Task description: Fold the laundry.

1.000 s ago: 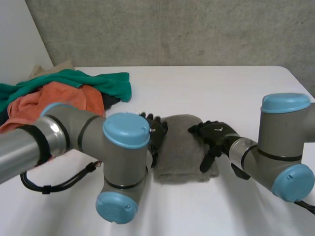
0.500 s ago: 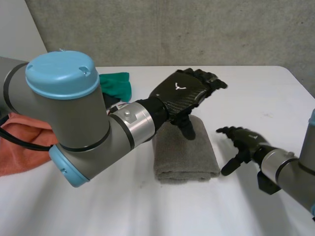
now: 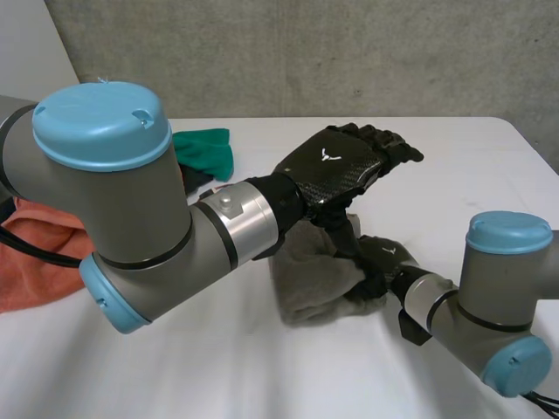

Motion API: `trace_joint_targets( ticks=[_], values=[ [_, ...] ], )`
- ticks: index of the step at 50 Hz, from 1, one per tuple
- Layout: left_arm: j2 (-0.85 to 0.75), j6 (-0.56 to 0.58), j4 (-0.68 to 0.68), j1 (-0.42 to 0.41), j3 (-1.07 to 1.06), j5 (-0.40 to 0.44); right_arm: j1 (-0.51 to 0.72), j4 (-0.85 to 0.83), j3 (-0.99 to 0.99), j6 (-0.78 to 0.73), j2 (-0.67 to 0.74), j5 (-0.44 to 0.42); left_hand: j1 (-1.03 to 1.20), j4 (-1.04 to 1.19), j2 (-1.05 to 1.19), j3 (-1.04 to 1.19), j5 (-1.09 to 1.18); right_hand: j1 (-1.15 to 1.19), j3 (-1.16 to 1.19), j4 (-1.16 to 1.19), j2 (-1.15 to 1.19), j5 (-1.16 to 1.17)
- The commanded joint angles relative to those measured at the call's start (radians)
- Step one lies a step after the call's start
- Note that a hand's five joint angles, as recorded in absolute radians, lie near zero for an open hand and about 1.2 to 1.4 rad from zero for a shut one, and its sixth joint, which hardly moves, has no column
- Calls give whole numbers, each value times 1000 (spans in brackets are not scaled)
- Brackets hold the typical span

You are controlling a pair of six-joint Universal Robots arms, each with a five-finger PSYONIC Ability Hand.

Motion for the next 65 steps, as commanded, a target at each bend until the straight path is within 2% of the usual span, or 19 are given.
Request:
trace_joint_targets(
  ticks=[1, 4, 8, 16, 22, 25, 30, 33, 36, 38, 39, 40, 45, 48, 53, 59, 60, 63, 65],
  values=[
    [1, 1, 0, 1, -14, 0, -21, -25, -58, -22, -1, 91, 31, 16, 13, 12, -2, 546, 502, 290, 490, 322],
    [2, 1, 0, 3, -11, -1, -34, -43, -97, -37, -18, 97, 31, 16, 13, 12, -2, 546, 502, 290, 490, 322],
    [11, 1, 2, 6, -5, -1, -112, -45, -212, -59, 13, 106, 31, 16, 13, 12, -2, 546, 502, 290, 490, 322],
    [37, 0, 3, 7, 5, -3, -316, 35, -593, -103, 227, 137, 28, 13, 10, 9, -5, 546, 502, 290, 490, 322],
    [47, 0, 3, 4, 16, -3, -422, 202, -1000, -108, 471, 192, 28, 13, 10, 9, -5, 546, 502, 290, 490, 322],
    [47, 0, 5, 4, 18, -3, -473, 308, -1222, -111, 600, 191, 28, 13, 10, 9, -5, 546, 502, 290, 490, 322],
    [44, 0, 3, 3, 18, -3, -536, 405, -1439, -114, 720, 160, 28, 13, 10, 9, -5, 546, 502, 290, 490, 322],
    [40, 0, 3, 3, 10, -3, -556, 403, -1438, -114, 731, 123, 25, 10, 7, 6, -8, 546, 502, 290, 490, 322],
    [36, 0, 3, 1, 9, -3, -564, 403, -1439, -114, 737, 122, 25, 10, 7, 6, -8, 546, 502, 290, 490, 322],
    [34, 0, 3, 1, 7, -3, -567, 403, -1436, -114, 737, 129, 25, 10, 7, 6, -8, 228, 184, -27, 172, 5],
    [34, 0, 3, 1, 9, -3, -567, 403, -1436, -114, 739, 134, 25, 10, 7, 6, -8, -8, -52, -264, -65, -232],
    [33, 0, 3, 1, 9, -3, -568, 403, -1433, -114, 740, 145, 25, 10, 7, 6, -8, -676, -720, -931, -732, -900],
    [37, 0, 3, 3, 7, -3, -559, 394, -1415, -128, 719, 212, 25, 10, 7, 6, -8, -676, -720, -931, -732, -900],
    [45, 0, 3, 3, 7, -4, -550, 365, -1341, -151, 630, 250, 28, 13, 10, 9, -5, -676, -720, -931, -732, -900],
    [56, 0, 5, 7, 10, -13, -542, 230, -1098, -171, 417, 215, 34, 19, 16, 15, 1, -676, -720, -931, -732, -900],
    [102, 1, 8, 23, 13, -125, -496, 60, -795, -285, 196, 159, 34, 19, 16, 15, 1, -676, -720, -931, -732, -900],
    [109, 3, 8, 33, 12, -160, -451, 28, -702, -354, 126, 146, 34, 19, 16, 15, 1, -676, -720, -931, -732, -900],
    [123, 10, 8, 58, 2, -219, -397, 0, -585, -454, 44, 125, 34, 19, 16, 15, 1, -676, -720, -931, -732, -900],
    [143, 38, 6, 96, -14, -292, -332, -2, -467, -566, -30, 96, 31, 16, 13, 12, -2, -676, -720, -931, -732, -900]
  ],
)
